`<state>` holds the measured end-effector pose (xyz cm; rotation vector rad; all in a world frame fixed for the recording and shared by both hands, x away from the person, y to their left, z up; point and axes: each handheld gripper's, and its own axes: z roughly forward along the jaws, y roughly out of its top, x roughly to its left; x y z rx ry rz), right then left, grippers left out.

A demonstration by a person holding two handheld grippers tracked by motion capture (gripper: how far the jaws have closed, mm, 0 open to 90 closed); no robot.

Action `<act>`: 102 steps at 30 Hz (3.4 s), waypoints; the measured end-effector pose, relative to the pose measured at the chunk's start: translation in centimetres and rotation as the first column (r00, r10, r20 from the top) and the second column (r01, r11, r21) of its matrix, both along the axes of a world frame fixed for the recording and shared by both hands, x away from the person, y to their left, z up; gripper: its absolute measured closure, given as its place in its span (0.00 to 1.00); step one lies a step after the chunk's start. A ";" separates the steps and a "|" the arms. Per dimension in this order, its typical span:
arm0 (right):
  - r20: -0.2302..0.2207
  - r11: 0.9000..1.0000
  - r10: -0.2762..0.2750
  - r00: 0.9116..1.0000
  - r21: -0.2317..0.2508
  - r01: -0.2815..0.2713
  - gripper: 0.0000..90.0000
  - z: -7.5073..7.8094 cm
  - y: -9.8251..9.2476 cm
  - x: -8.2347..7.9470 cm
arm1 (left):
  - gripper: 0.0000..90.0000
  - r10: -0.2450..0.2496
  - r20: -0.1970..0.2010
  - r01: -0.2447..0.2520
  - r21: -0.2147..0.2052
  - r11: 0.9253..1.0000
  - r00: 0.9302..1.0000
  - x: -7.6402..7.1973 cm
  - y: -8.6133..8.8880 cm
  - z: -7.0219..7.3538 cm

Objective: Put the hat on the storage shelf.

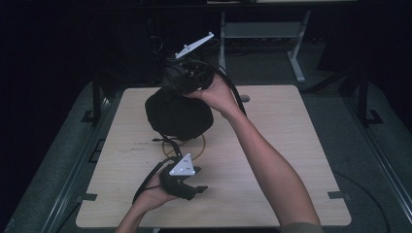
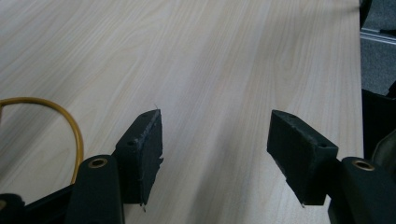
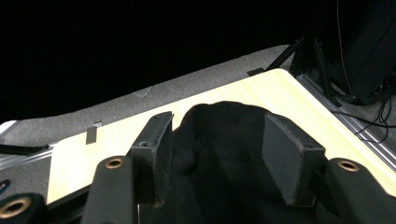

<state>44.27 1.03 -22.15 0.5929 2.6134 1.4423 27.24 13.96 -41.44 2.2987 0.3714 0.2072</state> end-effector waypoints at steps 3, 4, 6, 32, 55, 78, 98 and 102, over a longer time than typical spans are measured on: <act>-0.006 1.000 -0.006 1.000 0.012 0.006 0.45 -0.2 -1.0 -0.3 | 0.39 -0.004 -0.003 0.004 -0.003 1.000 1.000 0.0 0.0 0.1; -0.009 1.000 -0.008 1.000 0.013 0.008 0.44 -0.2 -1.2 -0.3 | 0.39 -0.005 -0.009 0.005 -0.013 1.000 1.000 0.0 0.0 0.1; -0.016 1.000 0.002 1.000 0.020 -0.001 0.43 -0.5 -1.7 -0.4 | 0.38 -0.009 -0.011 0.008 -0.021 1.000 1.000 -0.1 0.0 0.3; -0.036 0.997 -0.074 0.997 0.026 0.074 0.28 -1.8 -7.1 -2.3 | 0.36 0.005 -0.032 -0.006 -0.047 0.999 0.999 0.0 0.1 0.1; -0.042 0.992 -0.110 0.993 0.050 0.112 0.24 -2.7 -12.3 -4.9 | 0.29 0.034 -0.032 -0.036 -0.037 0.999 0.999 0.2 -0.2 -0.1; -0.055 0.984 -0.178 0.982 0.021 0.179 0.19 -4.8 -17.3 -7.1 | 0.25 0.057 -0.036 -0.059 -0.055 0.997 0.998 0.4 -0.1 -0.1; -0.090 0.970 -0.235 0.968 0.035 0.239 0.19 -7.4 -21.6 -8.9 | 0.25 0.056 -0.043 -0.057 -0.039 0.998 0.998 0.2 -0.6 -0.4; -0.105 0.968 -0.243 0.964 0.036 0.247 0.18 -8.2 -22.1 -9.1 | 0.25 0.054 -0.043 -0.056 -0.038 0.998 0.998 0.2 -0.6 -0.5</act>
